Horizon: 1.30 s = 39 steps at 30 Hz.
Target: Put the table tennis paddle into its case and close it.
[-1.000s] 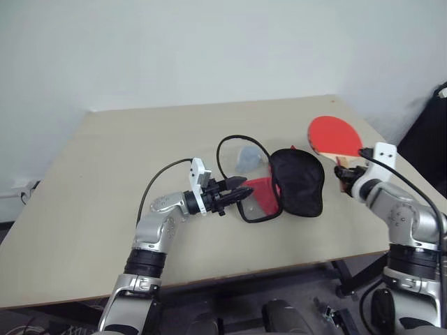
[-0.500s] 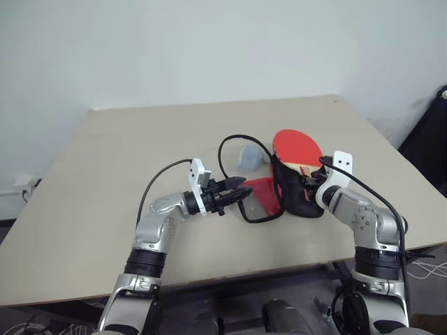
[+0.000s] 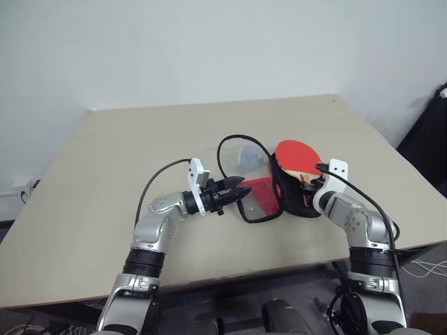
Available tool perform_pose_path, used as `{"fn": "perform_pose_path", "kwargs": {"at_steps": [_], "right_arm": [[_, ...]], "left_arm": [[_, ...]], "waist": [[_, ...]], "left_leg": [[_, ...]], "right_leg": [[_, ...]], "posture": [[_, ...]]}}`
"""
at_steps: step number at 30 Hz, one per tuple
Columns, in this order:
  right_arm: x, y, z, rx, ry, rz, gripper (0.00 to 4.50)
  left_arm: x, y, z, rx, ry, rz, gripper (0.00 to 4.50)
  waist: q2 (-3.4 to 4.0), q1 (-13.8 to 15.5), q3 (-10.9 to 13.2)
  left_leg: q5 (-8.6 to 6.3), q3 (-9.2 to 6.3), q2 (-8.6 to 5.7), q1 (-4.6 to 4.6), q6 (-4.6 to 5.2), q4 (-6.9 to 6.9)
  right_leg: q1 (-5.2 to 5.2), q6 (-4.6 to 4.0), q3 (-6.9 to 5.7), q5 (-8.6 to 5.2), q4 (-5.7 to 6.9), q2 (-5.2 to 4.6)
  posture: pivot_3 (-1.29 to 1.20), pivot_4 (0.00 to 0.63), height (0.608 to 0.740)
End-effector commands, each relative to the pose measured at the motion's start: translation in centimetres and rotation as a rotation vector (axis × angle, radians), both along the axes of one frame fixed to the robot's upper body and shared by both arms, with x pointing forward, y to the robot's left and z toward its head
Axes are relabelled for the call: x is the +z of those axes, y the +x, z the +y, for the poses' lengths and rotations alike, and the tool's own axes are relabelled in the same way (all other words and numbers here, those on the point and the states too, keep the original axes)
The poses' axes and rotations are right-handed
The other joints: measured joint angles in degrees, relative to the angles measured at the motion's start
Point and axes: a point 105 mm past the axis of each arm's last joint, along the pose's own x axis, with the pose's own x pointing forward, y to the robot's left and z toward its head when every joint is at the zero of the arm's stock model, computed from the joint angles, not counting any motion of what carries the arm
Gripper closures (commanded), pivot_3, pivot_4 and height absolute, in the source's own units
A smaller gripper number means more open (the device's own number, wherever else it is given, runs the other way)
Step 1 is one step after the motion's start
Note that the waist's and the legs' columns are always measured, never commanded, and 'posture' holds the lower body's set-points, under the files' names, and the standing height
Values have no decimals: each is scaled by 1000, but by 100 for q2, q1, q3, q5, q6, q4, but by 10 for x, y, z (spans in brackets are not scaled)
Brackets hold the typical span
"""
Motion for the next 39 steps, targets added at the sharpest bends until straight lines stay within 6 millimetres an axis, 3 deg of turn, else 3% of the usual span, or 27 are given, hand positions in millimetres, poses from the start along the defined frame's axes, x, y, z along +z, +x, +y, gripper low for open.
{"fn": "perform_pose_path", "kwargs": {"at_steps": [1,16,39], "right_arm": [[20,8,3,-6,-6,-80,3315],[5,3,0,-36,-57,0,3315],[-3,-1,5,-30,-51,44,3315]], "left_arm": [[17,2,-1,-6,-14,-68,2214],[17,2,0,-3,-12,-67,2214],[17,3,0,-2,-10,-67,2214]], "waist": [[0,0,0],[0,0,0],[-1,-1,0]], "left_leg": [[0,0,0,0,0,0],[0,0,0,0,0,0],[0,-3,0,0,0,0]], "right_leg": [[0,0,0,0,0,0],[0,0,0,0,0,0],[1,0,-2,0,0,0]], "posture": [[0,0,740],[0,0,740],[0,0,740]]}}
